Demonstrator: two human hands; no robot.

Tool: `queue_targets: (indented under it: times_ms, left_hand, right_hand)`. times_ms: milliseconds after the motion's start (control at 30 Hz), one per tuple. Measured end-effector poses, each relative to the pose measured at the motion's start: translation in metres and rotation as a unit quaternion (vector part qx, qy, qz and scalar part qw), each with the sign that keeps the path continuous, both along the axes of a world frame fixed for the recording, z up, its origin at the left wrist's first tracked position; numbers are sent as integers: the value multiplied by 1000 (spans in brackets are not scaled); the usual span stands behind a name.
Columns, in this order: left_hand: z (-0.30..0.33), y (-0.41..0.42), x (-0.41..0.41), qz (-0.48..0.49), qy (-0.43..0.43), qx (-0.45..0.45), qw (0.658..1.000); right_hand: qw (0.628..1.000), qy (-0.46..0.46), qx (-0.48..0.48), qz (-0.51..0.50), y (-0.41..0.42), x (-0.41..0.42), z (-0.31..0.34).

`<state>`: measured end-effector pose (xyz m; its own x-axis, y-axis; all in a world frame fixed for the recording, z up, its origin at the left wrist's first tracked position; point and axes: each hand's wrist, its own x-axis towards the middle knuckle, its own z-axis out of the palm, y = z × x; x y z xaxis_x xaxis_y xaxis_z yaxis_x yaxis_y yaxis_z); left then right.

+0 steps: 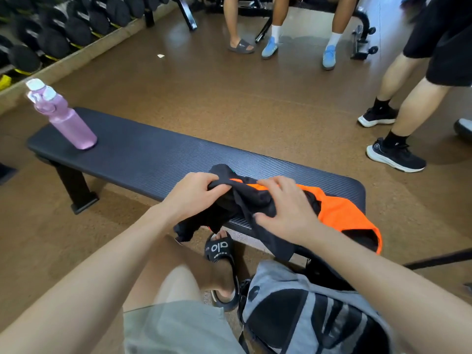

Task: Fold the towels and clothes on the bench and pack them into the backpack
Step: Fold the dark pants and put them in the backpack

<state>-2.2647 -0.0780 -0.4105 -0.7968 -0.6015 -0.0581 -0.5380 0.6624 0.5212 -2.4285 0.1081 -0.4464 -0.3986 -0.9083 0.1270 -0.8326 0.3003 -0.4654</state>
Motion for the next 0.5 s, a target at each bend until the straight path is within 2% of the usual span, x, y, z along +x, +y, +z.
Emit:
queue_targets:
  times_ms: [167, 300, 400, 500]
  left_hand:
    - [14, 16, -14, -66, 47, 31, 996]
    - [18, 10, -7, -131, -9, 49, 990]
    - [10, -2, 4, -100, -54, -8, 994]
    - [6, -4, 9, -40, -13, -56, 998]
  right_hand:
    - [998, -49, -12, -41, -28, 35, -1]
    - [984, -163, -40, -62, -29, 15, 8]
    - [985, -169, -27, -19, -22, -3, 20]
    - [989, -143, -31, -2, -21, -14, 28]
